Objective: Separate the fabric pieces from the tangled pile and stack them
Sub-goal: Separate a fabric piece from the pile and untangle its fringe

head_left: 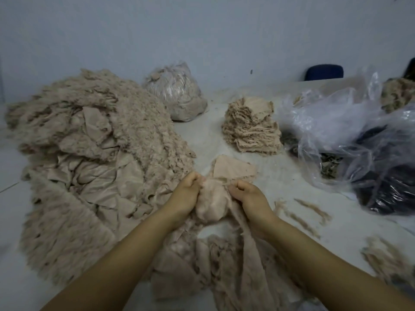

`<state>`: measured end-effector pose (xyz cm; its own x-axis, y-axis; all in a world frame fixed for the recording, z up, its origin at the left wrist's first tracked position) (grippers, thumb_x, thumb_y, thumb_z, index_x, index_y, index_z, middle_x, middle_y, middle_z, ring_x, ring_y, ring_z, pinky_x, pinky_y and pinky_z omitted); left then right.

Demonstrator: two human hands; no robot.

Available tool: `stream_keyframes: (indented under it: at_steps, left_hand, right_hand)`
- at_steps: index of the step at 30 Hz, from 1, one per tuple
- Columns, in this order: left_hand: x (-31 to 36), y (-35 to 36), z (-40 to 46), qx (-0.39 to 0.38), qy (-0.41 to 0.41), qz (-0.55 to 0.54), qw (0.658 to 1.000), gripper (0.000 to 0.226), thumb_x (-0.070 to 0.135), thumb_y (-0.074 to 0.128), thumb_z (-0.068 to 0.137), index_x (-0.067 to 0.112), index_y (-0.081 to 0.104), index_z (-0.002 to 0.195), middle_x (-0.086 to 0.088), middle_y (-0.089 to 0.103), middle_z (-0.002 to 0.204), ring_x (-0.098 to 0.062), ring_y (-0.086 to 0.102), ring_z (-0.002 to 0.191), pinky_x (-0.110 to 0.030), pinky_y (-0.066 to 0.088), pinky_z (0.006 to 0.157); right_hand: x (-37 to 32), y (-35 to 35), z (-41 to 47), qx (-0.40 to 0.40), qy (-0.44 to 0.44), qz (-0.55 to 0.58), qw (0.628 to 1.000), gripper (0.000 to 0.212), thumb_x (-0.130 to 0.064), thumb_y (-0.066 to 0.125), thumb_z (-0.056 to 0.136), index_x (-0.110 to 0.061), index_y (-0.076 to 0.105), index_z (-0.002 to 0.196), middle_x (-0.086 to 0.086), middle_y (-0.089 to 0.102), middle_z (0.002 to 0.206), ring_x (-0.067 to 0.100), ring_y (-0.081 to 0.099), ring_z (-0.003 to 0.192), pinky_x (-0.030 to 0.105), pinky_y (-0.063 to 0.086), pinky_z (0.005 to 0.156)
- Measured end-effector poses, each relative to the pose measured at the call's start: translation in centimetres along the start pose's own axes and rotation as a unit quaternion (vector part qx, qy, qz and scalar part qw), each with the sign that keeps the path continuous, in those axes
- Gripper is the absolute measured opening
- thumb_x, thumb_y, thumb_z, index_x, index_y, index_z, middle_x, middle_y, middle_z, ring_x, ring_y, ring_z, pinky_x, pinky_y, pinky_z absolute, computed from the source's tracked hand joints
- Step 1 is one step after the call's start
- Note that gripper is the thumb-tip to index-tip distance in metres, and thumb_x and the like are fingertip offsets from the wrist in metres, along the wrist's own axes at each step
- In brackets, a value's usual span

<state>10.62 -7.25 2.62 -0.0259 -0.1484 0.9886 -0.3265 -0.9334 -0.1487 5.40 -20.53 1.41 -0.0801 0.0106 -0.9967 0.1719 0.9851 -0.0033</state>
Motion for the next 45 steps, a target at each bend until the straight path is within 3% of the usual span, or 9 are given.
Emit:
stream_keyframes:
  at_steps: [4, 7, 13, 17, 28, 33, 36, 40, 45]
  left_hand:
    - [1.0, 0.4, 0.3, 0.024, -0.002, -0.049, 0.998, 0.027, 0.014, 0.044, 0.098, 0.014, 0.049, 0.072, -0.003, 0.053, 0.065, -0.012, 0.049, 0.060, -0.021, 0.041, 0.051]
    - [0.3, 2.2, 0.3, -0.056, -0.085, -0.188, 0.977, 0.053, 0.050, 0.042, 0.093, 0.003, 0.068, 0.097, -0.015, 0.071, 0.093, -0.029, 0.067, 0.088, -0.034, 0.056, 0.077]
    - [0.2, 2.7, 0.9, -0.024, -0.039, -0.134, 0.990, 0.020, 0.012, 0.057, 0.092, -0.003, 0.067, 0.101, -0.018, 0.071, 0.095, -0.024, 0.068, 0.082, -0.034, 0.054, 0.079]
    - [2.3, 0.1, 2.5, 0.057, 0.042, 0.064, 0.995, 0.034, 0.027, 0.050, 0.097, 0.012, 0.052, 0.066, -0.002, 0.052, 0.061, -0.014, 0.047, 0.056, -0.025, 0.036, 0.053]
    - [-0.4, 0.9, 4.1, -0.012, -0.025, 0.011, 1.000, 0.021, 0.022, 0.057, 0.093, 0.009, 0.067, 0.080, -0.010, 0.065, 0.079, -0.019, 0.059, 0.071, -0.023, 0.047, 0.062]
    - [-1.4, 3.1, 4.0, -0.074, -0.129, -0.185, 0.971, 0.046, 0.050, 0.056, 0.085, 0.007, 0.069, 0.097, -0.015, 0.072, 0.088, -0.022, 0.070, 0.073, -0.028, 0.055, 0.058]
    - [-2.7, 4.4, 3.3, -0.132, -0.139, -0.124, 0.974, 0.072, 0.024, 0.080, 0.059, 0.004, 0.055, 0.123, -0.010, 0.070, 0.104, -0.018, 0.071, 0.085, -0.026, 0.055, 0.062]
    - [-3.2, 5.1, 3.4, -0.171, -0.115, -0.028, 0.978, 0.043, 0.005, 0.076, 0.073, 0.006, 0.057, 0.111, 0.008, 0.072, 0.083, -0.001, 0.068, 0.073, -0.016, 0.051, 0.061]
    - [-4.2, 3.1, 4.0, -0.206, -0.124, 0.111, 0.964, 0.061, 0.029, 0.075, 0.075, 0.008, 0.051, 0.126, 0.000, 0.065, 0.105, -0.007, 0.062, 0.092, -0.013, 0.048, 0.075]
  right_hand:
    - [1.5, 0.7, -0.4, 0.001, 0.092, 0.149, 0.985, 0.030, -0.013, 0.045, 0.100, 0.010, 0.065, 0.097, 0.029, 0.068, 0.101, 0.037, 0.066, 0.091, 0.043, 0.056, 0.080]
    - [1.7, 0.4, -0.5, 0.025, 0.088, 0.143, 0.986, 0.042, -0.017, 0.046, 0.101, 0.024, 0.048, 0.110, 0.045, 0.050, 0.118, 0.059, 0.050, 0.108, 0.062, 0.041, 0.100]
    - [0.6, -0.1, 0.7, -0.006, 0.050, 0.140, 0.989, 0.039, -0.039, 0.053, 0.095, -0.007, 0.073, 0.083, 0.009, 0.074, 0.079, 0.021, 0.071, 0.069, 0.025, 0.053, 0.057]
    - [0.7, -0.7, 1.8, 0.003, 0.060, 0.090, 0.994, 0.037, -0.024, 0.060, 0.093, -0.016, 0.046, 0.060, -0.005, 0.038, 0.043, 0.006, 0.029, 0.033, 0.017, 0.025, 0.033]
    - [1.5, 0.0, 2.8, -0.009, 0.103, 0.050, 0.993, 0.052, -0.050, 0.061, 0.088, 0.001, 0.069, 0.094, 0.016, 0.073, 0.094, 0.028, 0.071, 0.086, 0.036, 0.057, 0.077]
    - [1.2, -0.3, 4.1, 0.037, 0.084, 0.130, 0.987, 0.019, -0.019, 0.059, 0.095, -0.001, 0.066, 0.096, 0.007, 0.074, 0.079, 0.018, 0.071, 0.071, 0.028, 0.057, 0.062]
    - [1.1, -1.4, 4.8, 0.074, 0.082, 0.150, 0.983, 0.020, -0.016, 0.055, 0.096, -0.003, 0.061, 0.083, 0.009, 0.067, 0.068, 0.016, 0.064, 0.058, 0.023, 0.051, 0.049]
    - [1.5, -4.1, 5.7, 0.168, 0.067, 0.134, 0.974, 0.016, -0.003, 0.048, 0.097, -0.003, 0.062, 0.090, 0.013, 0.061, 0.075, 0.024, 0.055, 0.065, 0.025, 0.045, 0.052]
    - [1.3, -7.1, 6.9, 0.151, 0.091, 0.102, 0.979, 0.017, -0.007, 0.051, 0.096, -0.005, 0.064, 0.086, 0.014, 0.065, 0.071, 0.020, 0.058, 0.055, 0.021, 0.046, 0.048]
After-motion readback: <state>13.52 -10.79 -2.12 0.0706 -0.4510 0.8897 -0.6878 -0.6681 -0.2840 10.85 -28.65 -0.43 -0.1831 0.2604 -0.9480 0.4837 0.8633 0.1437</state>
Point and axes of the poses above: each hand's wrist, its own z-axis towards the middle knuckle, its own y-axis out of the palm, x = y × z, the point moved 10 cm from there along z, towards the middle knuckle
